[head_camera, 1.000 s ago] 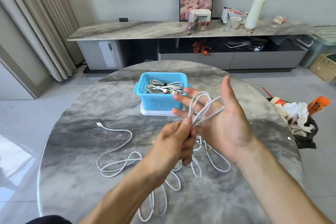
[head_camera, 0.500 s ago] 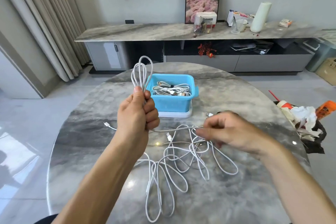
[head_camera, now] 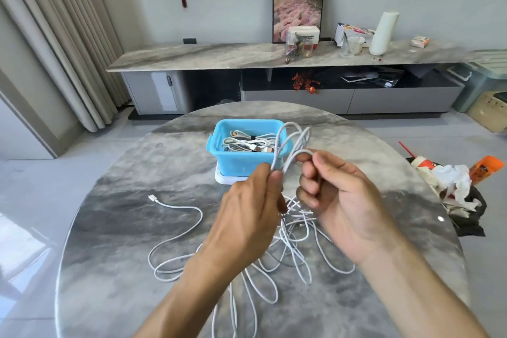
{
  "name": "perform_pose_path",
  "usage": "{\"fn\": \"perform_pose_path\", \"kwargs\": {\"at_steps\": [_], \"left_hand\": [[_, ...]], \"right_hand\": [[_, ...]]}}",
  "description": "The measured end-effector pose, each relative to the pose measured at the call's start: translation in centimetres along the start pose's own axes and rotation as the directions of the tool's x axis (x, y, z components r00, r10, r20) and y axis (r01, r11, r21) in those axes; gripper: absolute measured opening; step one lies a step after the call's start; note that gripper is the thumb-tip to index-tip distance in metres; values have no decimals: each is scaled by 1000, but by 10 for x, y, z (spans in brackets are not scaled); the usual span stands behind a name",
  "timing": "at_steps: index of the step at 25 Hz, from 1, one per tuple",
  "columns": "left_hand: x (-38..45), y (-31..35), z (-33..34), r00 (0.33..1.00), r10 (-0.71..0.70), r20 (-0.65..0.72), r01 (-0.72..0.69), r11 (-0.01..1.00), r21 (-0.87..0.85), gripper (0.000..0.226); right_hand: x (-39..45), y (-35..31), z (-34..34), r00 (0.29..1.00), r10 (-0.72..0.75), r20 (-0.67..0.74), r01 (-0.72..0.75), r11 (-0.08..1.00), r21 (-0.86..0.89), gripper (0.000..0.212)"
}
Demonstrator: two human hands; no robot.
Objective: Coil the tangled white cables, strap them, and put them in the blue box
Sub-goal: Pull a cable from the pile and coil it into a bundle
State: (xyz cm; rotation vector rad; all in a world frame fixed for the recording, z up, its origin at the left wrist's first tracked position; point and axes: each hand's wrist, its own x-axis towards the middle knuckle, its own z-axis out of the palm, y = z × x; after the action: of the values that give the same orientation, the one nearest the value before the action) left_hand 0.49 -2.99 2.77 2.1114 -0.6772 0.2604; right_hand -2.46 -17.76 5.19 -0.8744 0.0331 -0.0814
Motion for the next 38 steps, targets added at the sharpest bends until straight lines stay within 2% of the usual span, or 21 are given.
{"fn": "perform_pose_path", "kwargs": {"at_steps": [3,5,6,8,10,13,17,19,21,23,24,26,28,31,33,35,37,38], "left_hand": [[-2,0,5,999,-8,53,12,997,-81,41],[-2,6,11,992,-10,125,22,995,-95,42],[-2,8,13,985,-16,171,34,994,-107,42],[0,6,11,963,-27,269,72,985,-158,44],[0,4,8,946,-23,322,87,978,-188,48],[-2,9,3,903,-26,428,164,944,-288,49],[0,8,-6,833,-22,553,189,950,-247,41],[-3,7,-9,848,-48,527,230,930,-286,41],[-5,8,-8,874,-105,474,301,884,-359,42],[-5,8,-6,877,-138,460,349,842,-412,40],[-5,7,-4,874,-139,466,361,828,-429,39],[-6,9,-1,870,-115,479,347,834,-430,38],[-10,10,4,871,-65,486,292,865,-408,38],[-14,9,9,866,-27,500,251,888,-386,34],[-15,8,11,845,-29,534,312,838,-448,30],[-15,9,12,820,-31,571,387,765,-515,26],[-15,11,13,794,-22,608,424,737,-527,25],[-15,11,14,784,-14,621,411,761,-502,25]], "right_hand": [[0,1,3,993,5,-116,17,982,186,19],[0,-1,2,976,16,-217,34,973,227,16],[-1,-3,0,965,5,-262,47,980,194,17],[0,-8,-4,952,-67,-298,77,997,23,22],[1,-17,-8,960,-171,-222,122,968,-219,28],[-2,-29,-15,968,-251,18,216,794,-568,29],[-1,-32,-26,933,-326,154,328,588,-739,23],[3,-26,-29,916,-365,168,349,516,-782,13],[6,-20,-27,919,-378,109,331,594,-733,8],[6,-13,-20,946,-317,66,285,715,-638,17],[6,-9,-17,951,-303,56,271,739,-617,22],[4,-4,-9,950,-311,20,263,765,-588,27],[5,0,-5,950,-300,-83,219,835,-505,26],[8,1,-3,980,-117,-158,73,963,-260,19],[9,-1,-2,991,-28,-131,10,990,-137,19],[9,-5,0,993,-24,-114,19,999,-39,24],[8,-5,1,983,-77,-166,68,996,-59,20],[8,-3,1,972,-104,-211,84,991,-102,16]]}}
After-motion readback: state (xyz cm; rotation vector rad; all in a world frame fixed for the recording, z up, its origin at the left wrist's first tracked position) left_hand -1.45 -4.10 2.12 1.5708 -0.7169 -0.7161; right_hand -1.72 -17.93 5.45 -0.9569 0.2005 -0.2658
